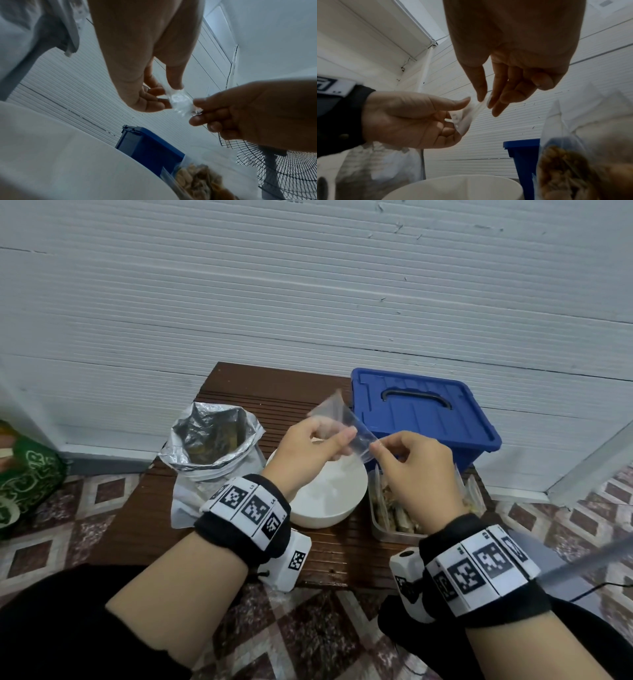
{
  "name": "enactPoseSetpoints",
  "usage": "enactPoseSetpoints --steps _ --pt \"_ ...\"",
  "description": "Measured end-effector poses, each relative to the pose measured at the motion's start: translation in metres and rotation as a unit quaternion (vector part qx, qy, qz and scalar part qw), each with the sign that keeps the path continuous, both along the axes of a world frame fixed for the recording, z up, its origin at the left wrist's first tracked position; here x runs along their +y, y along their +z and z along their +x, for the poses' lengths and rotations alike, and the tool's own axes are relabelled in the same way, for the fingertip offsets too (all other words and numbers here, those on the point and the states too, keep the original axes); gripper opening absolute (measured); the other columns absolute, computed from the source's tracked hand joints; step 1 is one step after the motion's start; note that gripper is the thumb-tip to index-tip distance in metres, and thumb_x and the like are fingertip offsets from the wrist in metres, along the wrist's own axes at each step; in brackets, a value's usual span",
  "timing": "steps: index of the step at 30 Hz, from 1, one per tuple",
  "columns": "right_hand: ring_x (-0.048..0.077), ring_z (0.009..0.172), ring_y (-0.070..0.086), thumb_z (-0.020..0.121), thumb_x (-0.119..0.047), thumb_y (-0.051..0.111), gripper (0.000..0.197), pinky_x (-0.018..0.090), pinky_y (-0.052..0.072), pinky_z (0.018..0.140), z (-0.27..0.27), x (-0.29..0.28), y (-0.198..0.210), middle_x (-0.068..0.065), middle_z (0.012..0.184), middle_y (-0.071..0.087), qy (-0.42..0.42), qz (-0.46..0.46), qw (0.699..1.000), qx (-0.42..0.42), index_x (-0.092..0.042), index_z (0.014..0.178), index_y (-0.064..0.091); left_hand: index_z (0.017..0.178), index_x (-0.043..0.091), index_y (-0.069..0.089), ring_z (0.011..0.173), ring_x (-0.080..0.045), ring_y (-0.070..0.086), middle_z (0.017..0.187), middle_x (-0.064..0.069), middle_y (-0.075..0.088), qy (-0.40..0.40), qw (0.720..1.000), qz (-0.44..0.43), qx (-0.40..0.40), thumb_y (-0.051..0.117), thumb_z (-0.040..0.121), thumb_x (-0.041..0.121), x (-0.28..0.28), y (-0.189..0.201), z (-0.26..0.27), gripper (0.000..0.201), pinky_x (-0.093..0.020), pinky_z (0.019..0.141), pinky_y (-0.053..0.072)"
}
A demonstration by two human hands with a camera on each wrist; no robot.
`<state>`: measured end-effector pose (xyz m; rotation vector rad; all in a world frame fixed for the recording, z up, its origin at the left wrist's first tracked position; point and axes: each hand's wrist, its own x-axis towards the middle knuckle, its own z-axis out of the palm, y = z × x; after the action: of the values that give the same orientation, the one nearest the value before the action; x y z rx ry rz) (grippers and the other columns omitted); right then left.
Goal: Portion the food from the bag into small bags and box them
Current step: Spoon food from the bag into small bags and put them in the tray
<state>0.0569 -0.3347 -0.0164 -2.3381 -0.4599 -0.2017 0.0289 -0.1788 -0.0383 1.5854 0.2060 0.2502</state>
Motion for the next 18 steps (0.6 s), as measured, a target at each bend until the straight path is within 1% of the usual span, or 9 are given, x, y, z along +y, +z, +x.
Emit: enactPoseSetpoints --steps 2,5,7,10,13,15,16,17,18 --pt "0.009 0.077 0.061 0.089 -0.031 0.062 0.016 0.026 0.049 0.071 0.0016 -0.0012 0.0007 -0.008 0.077 0.067 -0.007 0.024 0.999 0.029 -0.018 0.085 0.071 0.089 0.015 0.065 0.072 -0.004 0.068 0.083 -0.002 0.068 -0.001 1.0 -0.017 -0.003 0.065 0.089 0.024 -0.0003 0.0027 -0.0007 0.01 -0.016 0.067 0.052" --pt "0.009 0.076 0.062 0.09 -0.028 0.062 0.016 0.021 0.045 0.065 0.0043 -0.0038 0.0019 -0.005 0.076 0.068 -0.009 0.052 0.996 0.065 -0.017 0.082 0.07 0.093 0.009 0.065 0.073 -0.005 0.066 0.083 -0.003 0.07 0.02 0.998 -0.046 -0.021 0.064 0.09 0.021 0.0028 0.0038 -0.0016 0.012 -0.018 0.068 0.052" --pt "0.006 0.073 0.06 0.091 -0.026 0.061 0.016 0.015 0.042 0.061 0.0055 -0.0053 0.0027 -0.005 0.076 0.069 -0.008 0.062 0.995 0.075 -0.017 0.081 0.07 0.09 0.007 0.067 0.072 -0.007 0.064 0.08 -0.005 0.071 0.033 0.998 -0.049 -0.025 0.065 0.089 0.019 0.005 0.0039 -0.002 0.013 -0.019 0.071 0.053" --pt "0.003 0.071 0.059 0.091 -0.026 0.061 0.016 0.012 0.039 0.059 0.0066 -0.0065 0.0028 -0.005 0.076 0.069 -0.013 0.071 0.994 0.076 -0.016 0.082 0.07 0.082 0.01 0.07 0.074 -0.01 0.064 0.081 -0.005 0.073 0.03 0.999 -0.044 -0.01 0.066 0.089 0.023 0.0039 0.0032 -0.0028 0.015 -0.023 0.075 0.054" --pt "0.003 0.074 0.06 0.091 -0.027 0.061 0.017 0.01 0.038 0.06 0.0063 -0.0069 0.0031 -0.005 0.077 0.069 -0.019 0.086 0.993 0.082 -0.015 0.083 0.07 0.085 0.008 0.07 0.073 -0.005 0.066 0.083 -0.004 0.074 0.021 0.998 -0.058 0.009 0.063 0.091 0.022 0.0016 0.0022 -0.0031 0.017 -0.021 0.075 0.054" --pt "0.003 0.074 0.06 0.09 -0.028 0.062 0.018 0.006 0.037 0.058 0.0064 -0.008 0.0034 -0.005 0.077 0.069 -0.02 0.092 0.992 0.085 -0.014 0.082 0.07 0.093 0.01 0.07 0.08 -0.007 0.068 0.089 -0.003 0.074 0.02 0.998 -0.052 0.018 0.063 0.091 0.021 0.0012 0.0012 -0.0036 0.013 -0.022 0.077 0.053" --pt "0.003 0.073 0.06 0.09 -0.028 0.062 0.019 0.005 0.036 0.057 0.0065 -0.0087 0.0037 -0.004 0.077 0.069 -0.02 0.09 0.992 0.086 -0.014 0.081 0.07 0.101 0.013 0.068 0.088 -0.009 0.068 0.097 -0.001 0.073 0.025 0.999 -0.034 0.024 0.066 0.089 0.022 0.0014 0.0008 -0.0033 0.015 -0.025 0.082 0.052" --pt "0.003 0.073 0.06 0.09 -0.029 0.062 0.019 0.006 0.036 0.056 0.0067 -0.0093 0.0039 -0.004 0.076 0.069 -0.02 0.084 0.992 0.086 -0.014 0.08 0.069 0.111 0.017 0.064 0.099 -0.011 0.065 0.107 0.002 0.07 0.034 0.999 -0.007 0.032 0.071 0.085 0.024 0.0017 0.0001 -0.003 0.028 -0.026 0.088 0.05" --pt "0.004 0.072 0.059 0.089 -0.029 0.063 0.02 0.007 0.036 0.056 0.007 -0.0102 0.0039 -0.003 0.076 0.068 -0.021 0.079 0.993 0.086 -0.014 0.078 0.069 0.122 0.021 0.056 0.109 -0.009 0.06 0.119 0.005 0.064 0.045 0.998 0.024 0.031 0.075 0.081 0.025 0.0015 -0.0006 -0.0033 0.046 -0.027 0.093 0.047"
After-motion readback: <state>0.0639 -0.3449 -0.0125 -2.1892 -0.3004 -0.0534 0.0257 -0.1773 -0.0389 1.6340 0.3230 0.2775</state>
